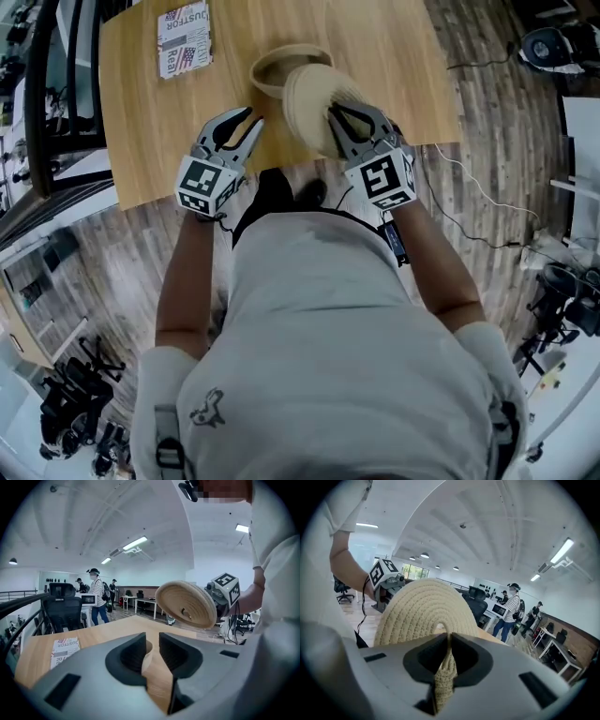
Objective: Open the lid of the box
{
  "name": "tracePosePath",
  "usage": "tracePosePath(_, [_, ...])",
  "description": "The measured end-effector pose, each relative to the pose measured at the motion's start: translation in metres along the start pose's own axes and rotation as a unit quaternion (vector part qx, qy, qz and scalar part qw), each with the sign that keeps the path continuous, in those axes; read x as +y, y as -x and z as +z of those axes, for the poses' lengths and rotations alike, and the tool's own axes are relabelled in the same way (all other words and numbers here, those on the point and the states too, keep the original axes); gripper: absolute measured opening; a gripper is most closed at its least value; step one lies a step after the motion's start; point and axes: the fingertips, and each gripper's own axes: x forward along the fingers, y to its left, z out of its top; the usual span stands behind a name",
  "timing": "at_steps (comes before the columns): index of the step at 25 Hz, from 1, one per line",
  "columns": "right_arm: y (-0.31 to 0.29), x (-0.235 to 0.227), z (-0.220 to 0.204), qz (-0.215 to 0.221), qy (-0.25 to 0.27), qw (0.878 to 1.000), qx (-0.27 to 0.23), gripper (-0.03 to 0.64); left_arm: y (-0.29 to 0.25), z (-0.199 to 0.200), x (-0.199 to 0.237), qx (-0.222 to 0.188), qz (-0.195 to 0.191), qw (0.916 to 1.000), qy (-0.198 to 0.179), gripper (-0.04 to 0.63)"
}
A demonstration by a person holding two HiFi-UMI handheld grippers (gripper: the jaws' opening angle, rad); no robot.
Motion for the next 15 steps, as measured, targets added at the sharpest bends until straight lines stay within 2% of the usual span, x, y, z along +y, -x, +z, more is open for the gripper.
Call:
tracePosePath(2, [0.011,0.003,0.004,0.000,-0.009,1.000,-0.012,0.037,0.007,0.008,-0.008,-0.010,0.012,0.9999,0.004,0.049])
tracePosePath(5, [0.025,0.008,0.008,0.000,-0.017,0.999,-0.027,0.037,0.017,0.017,-0.020,-0.024,0.024,0.9993,0.013,0.014])
tracePosePath(12, [0.048,0.015,0.021,0.003,-0.049,0.997,-0.064,0.037,0.034,0.024,-0.043,-0.035,0.028,0.9989,0.011,0.006])
tracePosePath(15, [0.058,0.016,0.026,0.009,-0.054,0.996,-0.073,0.037,0.045,0.033,-0.050,-0.045,0.034,0.9981,0.024,0.006])
